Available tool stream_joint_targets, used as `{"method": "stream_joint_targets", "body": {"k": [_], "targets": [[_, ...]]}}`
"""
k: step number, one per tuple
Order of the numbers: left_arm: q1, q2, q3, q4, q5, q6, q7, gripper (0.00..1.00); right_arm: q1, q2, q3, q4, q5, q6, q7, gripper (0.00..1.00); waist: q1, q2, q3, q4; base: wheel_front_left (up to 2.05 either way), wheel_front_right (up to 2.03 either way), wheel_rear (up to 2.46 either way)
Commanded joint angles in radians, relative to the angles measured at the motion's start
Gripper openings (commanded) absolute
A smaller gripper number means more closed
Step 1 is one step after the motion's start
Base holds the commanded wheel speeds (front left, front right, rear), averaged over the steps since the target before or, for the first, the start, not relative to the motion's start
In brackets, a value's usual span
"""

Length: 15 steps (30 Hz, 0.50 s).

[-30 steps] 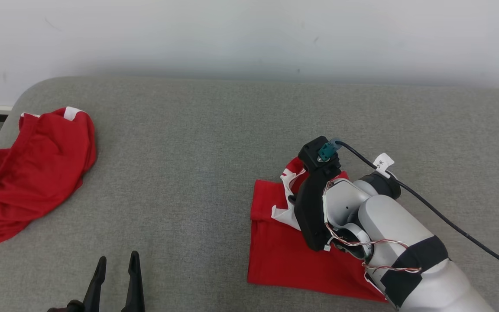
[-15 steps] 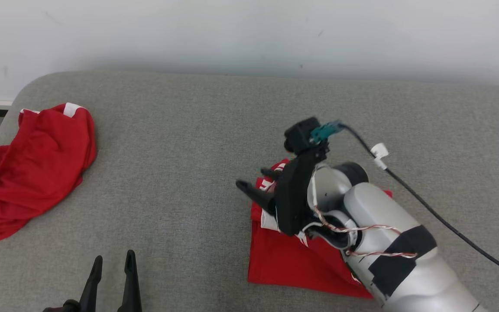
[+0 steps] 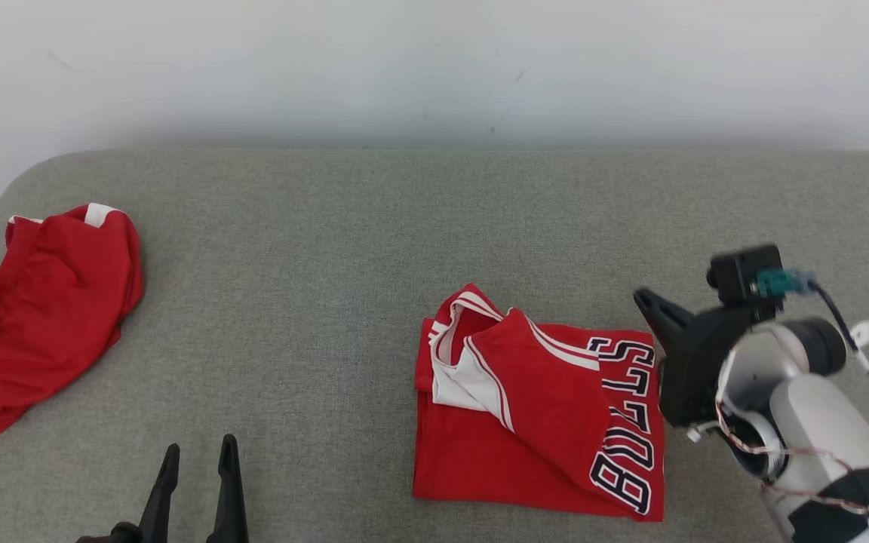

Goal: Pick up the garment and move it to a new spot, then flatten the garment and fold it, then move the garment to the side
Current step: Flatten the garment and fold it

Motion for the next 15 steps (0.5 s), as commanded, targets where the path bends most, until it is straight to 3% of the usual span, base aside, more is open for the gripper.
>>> {"method": "stream_joint_targets", "body": {"k": [1,15], "targets": [[0.011,0.0,-0.001,-0.004,0.006,0.002,-0.003,1.0,0.013,0.002,-0.004,-0.003,-0.013,-0.002,-0.009,0.0,0.0,0.0,-0.001,-0.001,0.0,0.0,0.0],[0.013,0.012,0.003,-0.03,0.017,0.002,-0.003,1.0,0.175,0.092,-0.049,0.082,-0.21,-0.002,-0.178,0.0,0.0,0.0,0.002,0.003,0.0,0.0,0.0]]}}
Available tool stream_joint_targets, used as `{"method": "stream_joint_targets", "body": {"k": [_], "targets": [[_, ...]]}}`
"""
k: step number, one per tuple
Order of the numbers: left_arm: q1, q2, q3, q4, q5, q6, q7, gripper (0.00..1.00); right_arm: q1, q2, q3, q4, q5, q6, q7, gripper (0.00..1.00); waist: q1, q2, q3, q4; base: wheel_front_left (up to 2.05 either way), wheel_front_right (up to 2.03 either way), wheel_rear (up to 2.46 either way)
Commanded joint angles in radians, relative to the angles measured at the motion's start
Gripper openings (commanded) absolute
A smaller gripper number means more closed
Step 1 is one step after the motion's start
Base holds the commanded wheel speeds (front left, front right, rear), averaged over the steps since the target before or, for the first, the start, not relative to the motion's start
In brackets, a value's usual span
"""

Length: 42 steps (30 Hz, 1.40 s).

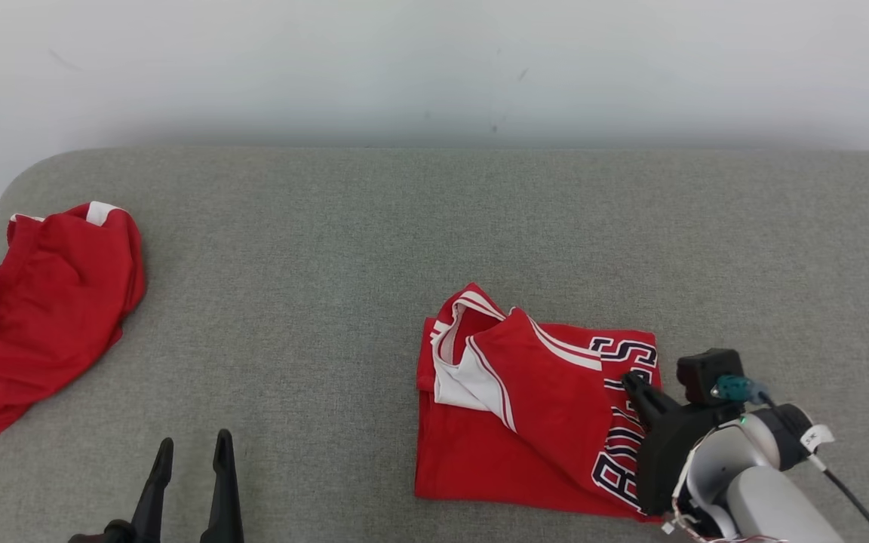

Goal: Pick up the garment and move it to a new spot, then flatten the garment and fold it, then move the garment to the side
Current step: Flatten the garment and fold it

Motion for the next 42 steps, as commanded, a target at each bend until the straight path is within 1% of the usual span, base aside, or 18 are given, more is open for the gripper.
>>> {"method": "stream_joint_targets", "body": {"k": [1,5,10,13,19,22,26,27,28,29,30,32,38,42], "targets": [[0.012,0.002,0.001,-0.005,0.004,0.002,-0.003,1.0,0.005,0.006,0.007,0.006,-0.005,-0.002,-0.009,0.0,0.0,0.0,0.0,0.001,0.0,0.0,0.0],[0.016,0.005,0.001,-0.01,0.006,0.002,-0.003,1.0,-0.006,0.038,0.054,0.017,-0.014,-0.002,-0.041,0.0,0.0,0.0,-0.001,0.003,0.0,0.0,0.0],[0.018,0.005,0.005,-0.01,0.005,0.002,-0.003,1.0,-0.005,0.078,0.132,-0.003,0.005,-0.002,-0.059,0.0,0.0,0.0,-0.005,0.005,0.0,0.0,0.0],[0.017,0.004,0.008,-0.009,0.005,0.002,-0.003,1.0,-0.01,0.09,0.198,-0.023,0.005,-0.002,-0.051,0.0,0.0,0.0,-0.004,0.003,0.0,0.0,0.0],[0.012,0.003,0.013,-0.004,0.004,0.002,-0.003,1.0,-0.02,0.115,0.327,-0.064,0.053,-0.003,-0.021,0.0,0.0,0.0,-0.001,0.0,0.0,0.0,0.0],[0.015,0.002,0.018,-0.003,0.004,0.002,-0.003,1.0,-0.026,0.116,0.353,-0.092,0.073,-0.003,-0.036,0.0,0.0,0.0,-0.005,-0.003,0.0,0.0,0.0],[0.03,0.0,0.028,-0.003,0.007,0.002,-0.003,1.0,-0.011,0.106,0.328,-0.139,0.062,-0.003,-0.086,0.0,0.0,0.0,-0.019,-0.014,0.0,0.0,0.0],[0.034,0.0,0.03,-0.004,0.009,0.002,-0.003,1.0,-0.001,0.103,0.31,-0.155,0.054,-0.003,-0.106,0.38,0.0,0.0,-0.024,-0.017,0.0,0.0,0.0],[0.037,-0.001,0.034,-0.005,0.011,0.002,-0.003,1.0,0.011,0.102,0.289,-0.168,0.046,-0.003,-0.127,0.68,0.0,0.0,-0.03,-0.021,0.0,0.0,0.0],[0.041,-0.002,0.037,-0.006,0.012,0.002,-0.003,1.0,0.027,0.104,0.263,-0.182,0.039,-0.003,-0.145,1.0,0.0,0.0,-0.036,-0.025,0.0,0.0,0.0],[0.041,-0.002,0.037,-0.006,0.012,0.002,-0.003,1.0,0.027,0.104,0.263,-0.182,0.039,-0.003,-0.145,1.0,0.0,0.0,-0.036,-0.025,0.0,0.0,0.0],[0.045,-0.003,0.042,-0.012,0.016,0.002,-0.003,1.0,0.06,0.111,0.204,-0.213,0.017,-0.003,-0.181,1.0,0.0,0.0,-0.049,-0.034,0.0,0.0,0.0],[0.062,-0.003,0.05,-0.026,0.038,0.002,-0.003,1.0,0.177,0.132,-0.003,-0.297,-0.052,-0.003,-0.281,1.0,0.0,0.0,-0.083,-0.065,0.0,0.0,0.0],[0.059,0.0,0.054,-0.03,0.047,0.002,-0.003,1.0,0.237,0.146,-0.131,-0.325,-0.09,-0.003,-0.314,1.0,0.0,0.0,-0.095,-0.085,0.0,0.0,0.0]]}}
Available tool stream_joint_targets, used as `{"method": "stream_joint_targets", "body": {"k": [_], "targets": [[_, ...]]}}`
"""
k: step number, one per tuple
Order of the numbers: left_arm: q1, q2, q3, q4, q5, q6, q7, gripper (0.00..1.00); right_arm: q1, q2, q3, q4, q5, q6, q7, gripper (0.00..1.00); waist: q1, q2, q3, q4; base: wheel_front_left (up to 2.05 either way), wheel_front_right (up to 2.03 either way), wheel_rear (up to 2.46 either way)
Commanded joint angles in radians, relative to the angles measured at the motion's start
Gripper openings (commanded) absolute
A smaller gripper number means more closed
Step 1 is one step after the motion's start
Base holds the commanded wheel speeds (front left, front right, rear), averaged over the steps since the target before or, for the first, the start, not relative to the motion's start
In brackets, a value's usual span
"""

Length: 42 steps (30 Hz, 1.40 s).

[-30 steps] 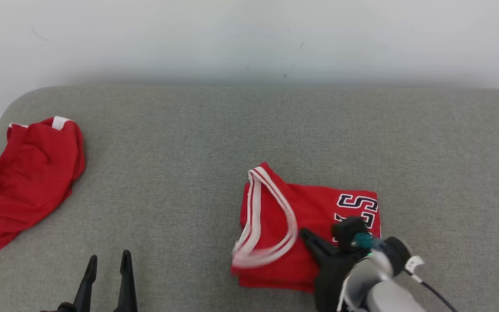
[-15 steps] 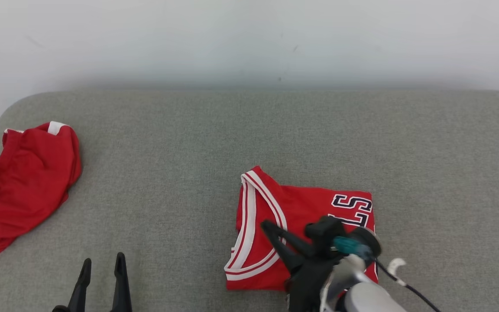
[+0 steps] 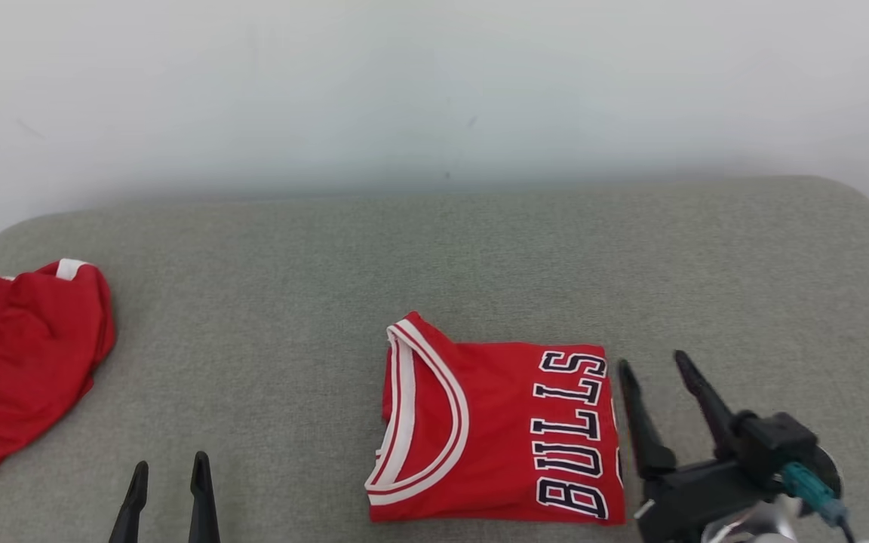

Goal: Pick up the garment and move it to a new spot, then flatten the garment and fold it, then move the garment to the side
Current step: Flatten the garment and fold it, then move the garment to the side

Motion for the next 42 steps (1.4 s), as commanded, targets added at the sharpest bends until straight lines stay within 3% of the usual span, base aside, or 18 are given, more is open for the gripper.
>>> {"method": "stream_joint_targets", "body": {"k": [1,10,20,42], "targets": [[0.005,0.002,0.002,0.0,0.006,0.002,-0.003,1.0,0.02,0.006,-0.022,-0.003,-0.009,-0.003,-0.005,1.0,0.0001,0.0,-0.015,-0.018,0.0,0.0,0.0],[0.012,0.021,0.019,0.033,0.025,0.002,-0.003,1.0,0.071,0.011,-0.131,0.049,-0.013,-0.003,-0.016,1.0,0.0001,0.0,-0.044,-0.057,0.0,0.0,0.0],[0.052,0.028,0.045,0.084,0.033,0.002,-0.003,1.0,0.061,-0.005,-0.094,0.164,0.024,-0.003,-0.047,1.0,0.0001,0.0,-0.058,-0.072,0.0,0.0,0.0],[0.051,0.015,0.043,0.072,0.038,0.002,-0.003,1.0,0.035,-0.012,-0.068,0.173,0.04,-0.003,-0.055,1.0,0.0001,0.0,-0.031,-0.043,0.0,0.0,0.0]]}}
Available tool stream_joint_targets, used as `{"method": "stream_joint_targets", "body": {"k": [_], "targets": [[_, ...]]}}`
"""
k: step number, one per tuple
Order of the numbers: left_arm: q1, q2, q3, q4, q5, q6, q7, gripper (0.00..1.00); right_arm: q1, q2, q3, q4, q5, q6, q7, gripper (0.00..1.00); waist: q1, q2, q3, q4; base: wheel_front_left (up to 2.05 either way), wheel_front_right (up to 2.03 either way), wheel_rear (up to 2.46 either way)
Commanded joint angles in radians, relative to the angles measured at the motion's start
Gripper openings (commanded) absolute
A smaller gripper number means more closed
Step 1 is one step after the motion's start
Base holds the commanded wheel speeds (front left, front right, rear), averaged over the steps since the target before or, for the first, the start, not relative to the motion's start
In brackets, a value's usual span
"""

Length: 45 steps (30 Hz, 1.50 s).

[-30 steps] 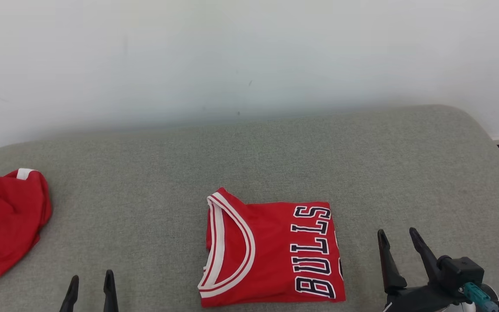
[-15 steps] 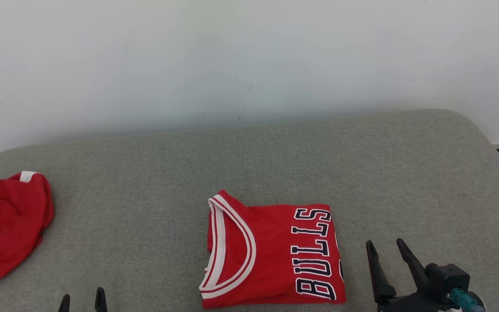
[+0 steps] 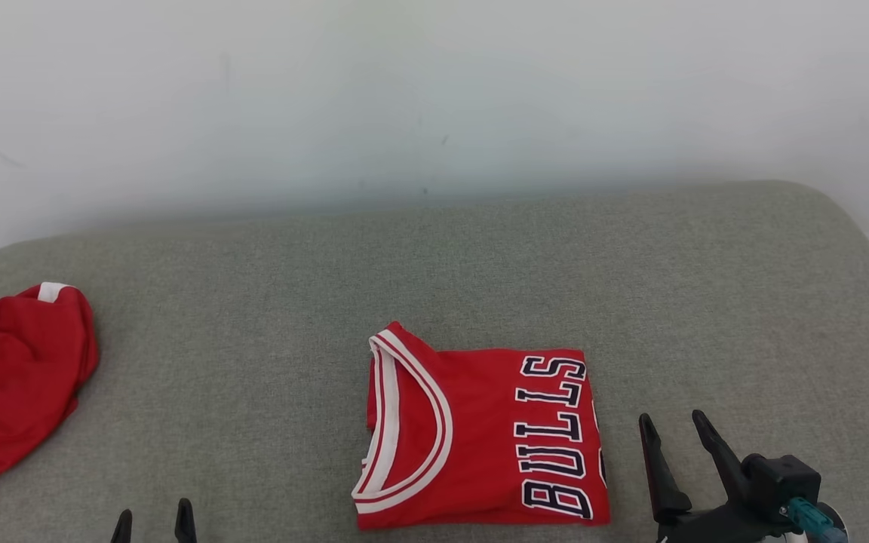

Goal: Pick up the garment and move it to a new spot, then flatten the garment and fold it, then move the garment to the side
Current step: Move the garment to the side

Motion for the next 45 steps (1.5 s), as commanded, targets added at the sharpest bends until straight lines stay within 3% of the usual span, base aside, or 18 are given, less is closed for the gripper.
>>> {"method": "stream_joint_targets", "body": {"k": [1,6,16,20,28,39,40,42,45], "targets": [[0.0,-0.001,-0.002,-0.002,0.008,0.002,-0.003,1.0,-0.012,-0.001,0.0,-0.005,0.001,-0.003,0.003,1.0,0.0001,-0.0001,0.003,0.002,0.0,0.0,0.0],[-0.007,0.003,-0.003,-0.003,0.001,0.002,-0.003,1.0,-0.045,-0.001,0.038,-0.03,0.05,-0.003,0.101,1.0,0.0001,-0.0001,0.015,0.008,0.0,0.0,0.0],[-0.053,0.017,-0.033,-0.016,-0.006,0.002,-0.003,1.0,-0.142,0.019,-0.039,-0.124,0.051,-0.003,0.656,1.0,0.0001,-0.0001,0.101,0.043,0.0,0.0,0.0],[-0.086,0.019,-0.045,-0.016,-0.013,0.002,-0.003,1.0,-0.17,0.026,-0.072,-0.149,0.058,-0.002,0.797,1.0,0.0001,-0.0001,0.147,0.06,0.0,0.0,0.0],[-0.135,0.03,-0.077,-0.003,-0.026,0.002,-0.003,1.0,-0.187,0.024,-0.087,-0.095,0.067,-0.002,0.891,1.0,0.0001,-0.0001,0.207,0.09,0.0,0.0,0.0],[-0.175,0.035,-0.102,-0.004,-0.035,0.002,-0.003,1.0,-0.214,0.028,-0.043,0.003,0.064,-0.003,0.897,1.0,0.0001,-0.0001,0.24,0.105,0.0,0.0,0.0],[-0.176,0.035,-0.104,-0.006,-0.035,0.002,-0.003,1.0,-0.217,0.028,-0.04,0.005,0.055,-0.003,0.898,0.38,0.0001,-0.0001,0.242,0.104,0.0,0.0,0.0],[-0.174,0.034,-0.102,-0.009,-0.036,0.002,-0.003,1.0,-0.229,0.028,-0.035,-0.001,0.022,-0.003,0.895,0.0,0.0001,-0.0001,0.244,0.099,0.0,0.0,0.0],[-0.171,0.033,-0.091,-0.02,-0.035,0.002,-0.003,1.0,-0.24,0.026,-0.002,-0.027,-0.052,-0.003,0.911,0.0,0.0001,-0.0001,0.254,0.077,0.0,0.0,0.0]]}}
